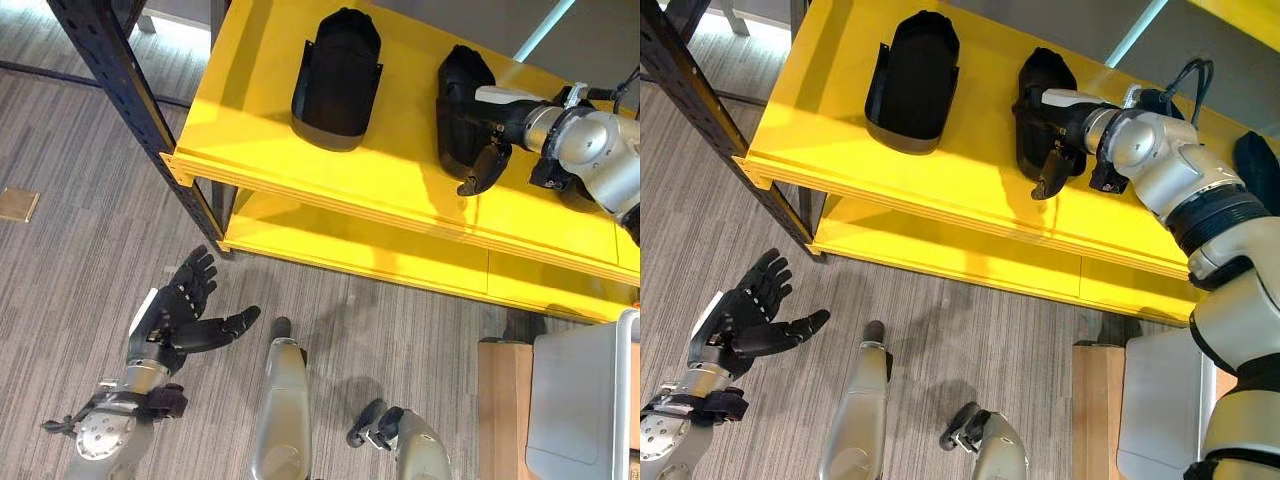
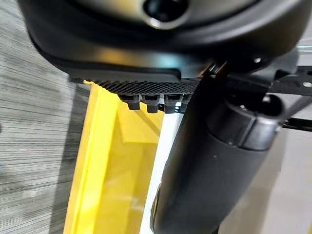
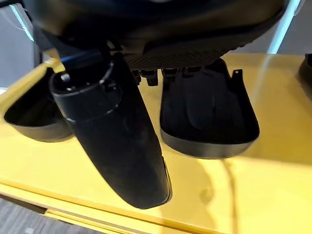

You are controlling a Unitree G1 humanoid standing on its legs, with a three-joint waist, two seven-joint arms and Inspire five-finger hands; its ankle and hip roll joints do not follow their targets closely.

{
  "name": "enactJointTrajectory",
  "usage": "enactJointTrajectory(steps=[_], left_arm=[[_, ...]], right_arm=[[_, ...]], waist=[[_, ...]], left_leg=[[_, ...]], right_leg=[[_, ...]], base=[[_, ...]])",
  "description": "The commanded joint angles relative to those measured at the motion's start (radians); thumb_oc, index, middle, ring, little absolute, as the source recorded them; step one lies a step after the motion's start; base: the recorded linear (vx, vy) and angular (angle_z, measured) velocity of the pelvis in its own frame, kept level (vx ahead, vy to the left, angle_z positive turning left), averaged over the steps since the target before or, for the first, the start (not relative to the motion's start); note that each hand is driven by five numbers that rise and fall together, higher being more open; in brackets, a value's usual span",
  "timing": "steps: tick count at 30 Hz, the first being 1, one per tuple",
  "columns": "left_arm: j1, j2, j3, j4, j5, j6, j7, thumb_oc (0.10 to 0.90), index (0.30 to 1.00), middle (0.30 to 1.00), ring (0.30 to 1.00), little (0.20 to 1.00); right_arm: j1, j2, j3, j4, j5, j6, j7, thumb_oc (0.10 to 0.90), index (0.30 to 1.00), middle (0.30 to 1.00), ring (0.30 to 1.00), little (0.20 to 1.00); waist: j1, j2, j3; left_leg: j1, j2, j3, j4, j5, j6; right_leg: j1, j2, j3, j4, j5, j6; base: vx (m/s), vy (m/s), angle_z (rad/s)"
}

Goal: Move parts from the plastic box to the shelf.

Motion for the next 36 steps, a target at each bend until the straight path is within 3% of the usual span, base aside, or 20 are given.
enactJointTrajectory(steps=[1,6,12,17,18,19,21,25,26,29,36], left_arm=[[-0.009,0.024,0.054,-0.044,0.024,-0.097,-0.006,0.9,1.0,1.0,1.0,1.0],[0.003,0.018,0.061,-0.042,0.025,-0.093,-0.01,0.9,1.0,1.0,1.0,1.0],[0.02,-0.004,0.068,-0.04,0.042,-0.094,-0.019,0.9,1.0,1.0,1.0,1.0],[0.023,-0.039,0.043,-0.024,0.059,-0.088,-0.032,0.9,1.0,1.0,1.0,1.0],[0.026,-0.069,0.038,-0.017,0.061,-0.086,-0.031,0.9,1.0,1.0,1.0,1.0],[0.025,-0.063,0.037,-0.017,0.061,-0.086,-0.031,0.9,1.0,1.0,1.0,1.0],[0.018,-0.085,0.019,-0.005,0.058,-0.087,-0.035,0.9,1.0,1.0,1.0,1.0],[0.006,-0.108,-0.024,0.013,0.038,-0.087,-0.049,0.9,1.0,1.0,1.0,1.0],[-0.013,-0.135,-0.057,0.034,0.012,-0.088,-0.053,0.9,1.0,1.0,1.0,1.0],[-0.051,-0.168,-0.109,0.058,-0.034,-0.089,-0.065,0.9,1.0,1.0,1.0,1.0],[-0.041,-0.225,-0.122,0.072,-0.069,-0.093,-0.078,0.9,1.0,1.0,1.0,1.0]], right_arm=[[-0.115,-0.062,-0.011,-0.011,0.044,-0.013,-0.056,0.9,1.0,1.0,1.0,1.0],[-0.094,-0.11,-0.008,-0.118,0.058,-0.023,-0.044,0.9,1.0,1.0,1.0,1.0],[0.047,-0.243,-0.101,-0.358,0.114,-0.066,-0.026,0.9,1.0,1.0,1.0,1.0],[0.273,-0.313,-0.274,-0.53,0.145,-0.101,-0.006,0.9,1.0,1.0,1.0,1.0],[0.416,-0.319,-0.389,-0.585,0.172,-0.116,-0.006,0.9,1.0,1.0,1.0,1.0],[0.437,-0.321,-0.409,-0.59,0.17,-0.115,-0.006,0.9,1.0,1.0,1.0,1.0],[0.617,-0.278,-0.564,-0.607,0.2,-0.135,-0.016,0.9,1.0,1.0,1.0,1.0],[0.825,-0.183,-0.73,-0.647,0.217,-0.146,-0.009,0.9,1.0,1.0,1.0,1.0],[0.934,-0.098,-0.819,-0.654,0.229,-0.158,-0.02,0.9,1.0,1.0,1.0,1.0],[1.026,0.02,-0.856,-0.682,0.217,-0.165,-0.022,0.9,1.0,1.0,1.0,1.0],[1.136,0.153,-0.908,-0.738,0.212,-0.184,-0.026,0.9,1.0,1.0,1.0,1.0]], waist=[[-0.021,-0.017,-0.087],[-0.032,-0.019,-0.102],[-0.059,-0.017,-0.137],[-0.083,0.001,-0.179],[-0.095,0.013,-0.199],[-0.092,0.008,-0.201],[-0.102,0.021,-0.223],[-0.1,0.031,-0.25],[-0.108,0.044,-0.262],[-0.125,0.065,-0.273],[-0.14,0.095,-0.29]], left_leg=[[0.025,0.061,-0.053,0.065,-0.088,-0.012],[0.067,0.072,-0.044,0.034,-0.081,-0.014],[0.164,0.086,-0.023,-0.062,-0.051,-0.022],[0.255,0.095,-0.008,-0.167,-0.014,-0.031],[0.29,0.103,0.003,-0.212,0.0,-0.035],[0.29,0.101,0.002,-0.218,0.006,-0.035],[0.323,0.106,0.011,-0.267,0.022,-0.039],[0.381,0.113,0.029,-0.327,0.043,-0.045],[0.414,0.117,0.031,-0.366,0.054,-0.046],[0.462,0.127,0.046,-0.39,0.06,-0.047],[0.519,0.159,0.072,-0.401,0.063,-0.049]], right_leg=[[-0.04,0.009,0.091,-0.068,0.163,0.034],[-0.012,0.018,0.092,-0.097,0.172,0.039],[0.078,0.033,0.093,-0.201,0.197,0.05],[0.155,0.047,0.094,-0.301,0.217,0.052],[0.183,0.051,0.088,-0.335,0.224,0.055],[0.183,0.051,0.086,-0.339,0.228,0.055],[0.211,0.054,0.082,-0.375,0.236,0.058],[0.256,0.059,0.075,-0.412,0.239,0.061],[0.269,0.064,0.087,-0.416,0.232,0.059],[0.283,0.069,0.094,-0.399,0.211,0.05],[0.282,0.093,0.131,-0.376,0.176,0.033]], base=[[0.01,-0.016,-0.07],[0.02,-0.019,-0.08],[0.08,-0.047,-0.08],[0.1,-0.039,-0.06],[0.1,-0.049,-0.11],[0.08,-0.057,-0.07],[0.08,-0.032,0.0],[0.08,-0.038,-0.06],[0.06,-0.028,-0.08],[0.06,-0.03,-0.01],[0.01,-0.084,-0.21]])
